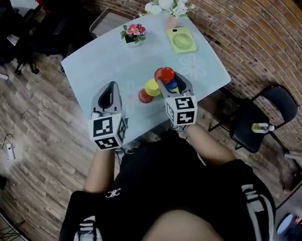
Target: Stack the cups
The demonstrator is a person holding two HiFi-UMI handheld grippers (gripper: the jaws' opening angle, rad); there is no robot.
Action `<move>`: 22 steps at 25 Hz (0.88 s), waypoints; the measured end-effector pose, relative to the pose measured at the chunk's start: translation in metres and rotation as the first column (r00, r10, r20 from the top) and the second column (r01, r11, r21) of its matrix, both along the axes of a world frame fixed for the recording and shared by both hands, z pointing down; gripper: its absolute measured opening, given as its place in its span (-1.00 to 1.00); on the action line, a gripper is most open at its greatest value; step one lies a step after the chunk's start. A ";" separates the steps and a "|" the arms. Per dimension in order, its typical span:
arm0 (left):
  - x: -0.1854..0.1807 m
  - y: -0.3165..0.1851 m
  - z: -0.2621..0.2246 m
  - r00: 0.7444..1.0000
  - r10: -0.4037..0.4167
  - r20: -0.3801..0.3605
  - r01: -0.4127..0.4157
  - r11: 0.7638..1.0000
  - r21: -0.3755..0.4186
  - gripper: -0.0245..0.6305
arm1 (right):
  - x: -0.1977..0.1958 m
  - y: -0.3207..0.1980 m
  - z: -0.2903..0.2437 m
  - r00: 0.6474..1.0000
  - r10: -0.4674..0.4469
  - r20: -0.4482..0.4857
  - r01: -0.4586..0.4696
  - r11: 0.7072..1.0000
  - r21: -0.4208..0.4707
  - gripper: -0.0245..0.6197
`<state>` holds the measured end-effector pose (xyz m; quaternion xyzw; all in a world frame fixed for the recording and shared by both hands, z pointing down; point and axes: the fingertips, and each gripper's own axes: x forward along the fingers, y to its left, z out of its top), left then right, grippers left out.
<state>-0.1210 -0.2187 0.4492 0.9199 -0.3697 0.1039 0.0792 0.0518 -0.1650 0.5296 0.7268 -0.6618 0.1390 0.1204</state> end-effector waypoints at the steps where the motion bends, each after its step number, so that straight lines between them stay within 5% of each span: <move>1: -0.001 -0.001 0.000 1.000 -0.004 -0.001 0.004 1.000 -0.001 -0.92 | 0.000 0.000 0.002 1.000 -0.002 -0.001 0.002 1.000 -0.007 -0.18; 12: -0.004 0.000 0.003 1.000 -0.022 0.003 0.022 1.000 -0.001 -0.92 | -0.003 0.003 0.013 1.000 -0.024 -0.004 0.024 0.999 -0.029 -0.18; 22: 0.001 -0.003 -0.004 1.000 -0.021 0.005 0.021 1.000 0.009 -0.92 | -0.005 0.009 -0.026 0.996 -0.090 0.020 0.087 0.990 0.113 0.00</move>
